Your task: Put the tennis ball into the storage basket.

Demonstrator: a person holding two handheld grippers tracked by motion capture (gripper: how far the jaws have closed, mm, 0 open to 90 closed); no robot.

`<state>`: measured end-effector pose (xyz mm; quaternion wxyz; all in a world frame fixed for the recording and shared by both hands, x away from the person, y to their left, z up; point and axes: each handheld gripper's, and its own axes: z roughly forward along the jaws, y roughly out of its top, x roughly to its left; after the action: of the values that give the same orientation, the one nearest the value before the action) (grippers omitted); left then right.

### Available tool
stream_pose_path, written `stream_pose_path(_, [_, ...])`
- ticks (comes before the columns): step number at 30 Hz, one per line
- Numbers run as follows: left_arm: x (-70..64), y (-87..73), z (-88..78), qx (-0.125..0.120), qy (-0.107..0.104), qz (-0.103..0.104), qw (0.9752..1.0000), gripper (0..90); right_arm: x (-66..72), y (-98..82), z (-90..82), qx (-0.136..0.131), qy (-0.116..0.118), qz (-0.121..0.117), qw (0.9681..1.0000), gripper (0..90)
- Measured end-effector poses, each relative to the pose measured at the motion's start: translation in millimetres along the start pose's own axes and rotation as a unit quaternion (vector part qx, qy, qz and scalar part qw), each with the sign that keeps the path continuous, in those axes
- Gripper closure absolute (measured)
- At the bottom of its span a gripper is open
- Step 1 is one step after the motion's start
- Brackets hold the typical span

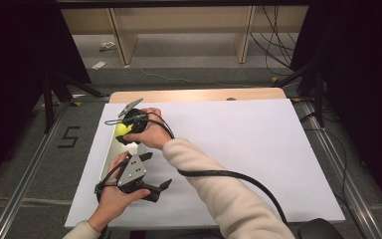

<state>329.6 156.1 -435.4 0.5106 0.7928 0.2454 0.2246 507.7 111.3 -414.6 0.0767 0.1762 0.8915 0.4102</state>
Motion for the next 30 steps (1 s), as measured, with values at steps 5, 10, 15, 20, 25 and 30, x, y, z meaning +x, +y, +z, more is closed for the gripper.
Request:
stream_pose_path(5, [0.1,0.0,-0.2,-0.001,0.001,-0.001,1.0,0.0,0.6,0.1,1.6,0.005,0.001,0.004,1.0,24.9])
stream_pose_path(10, [-0.1,0.0,0.2,0.0,0.0,0.0,1.0,0.0,0.4,3.9,-0.2,-0.005,0.001,0.005,1.0,20.8])
stream_pose_path(15, [-0.1,0.1,0.0,0.0,0.0,0.0,1.0,0.0,0.3,8.5,-5.4,-0.017,-0.001,0.0,0.9999,16.1])
stream_pose_path(20, [0.1,0.2,-0.3,-0.001,0.0,0.001,1.0,0.0,-0.1,11.0,-16.3,-0.026,-0.003,-0.005,0.9996,16.0])
stream_pose_path(25, [0.0,0.1,0.2,0.0,0.001,0.002,1.0,0.0,-4.7,9.4,-36.2,-0.04,-0.01,-0.005,0.9992,16.1])
stream_pose_path(30, [-0.5,0.2,1.1,0.001,0.002,0.003,1.0,0.0,-13.1,-0.4,-54.0,-0.047,-0.02,0.002,0.9987,16.2])
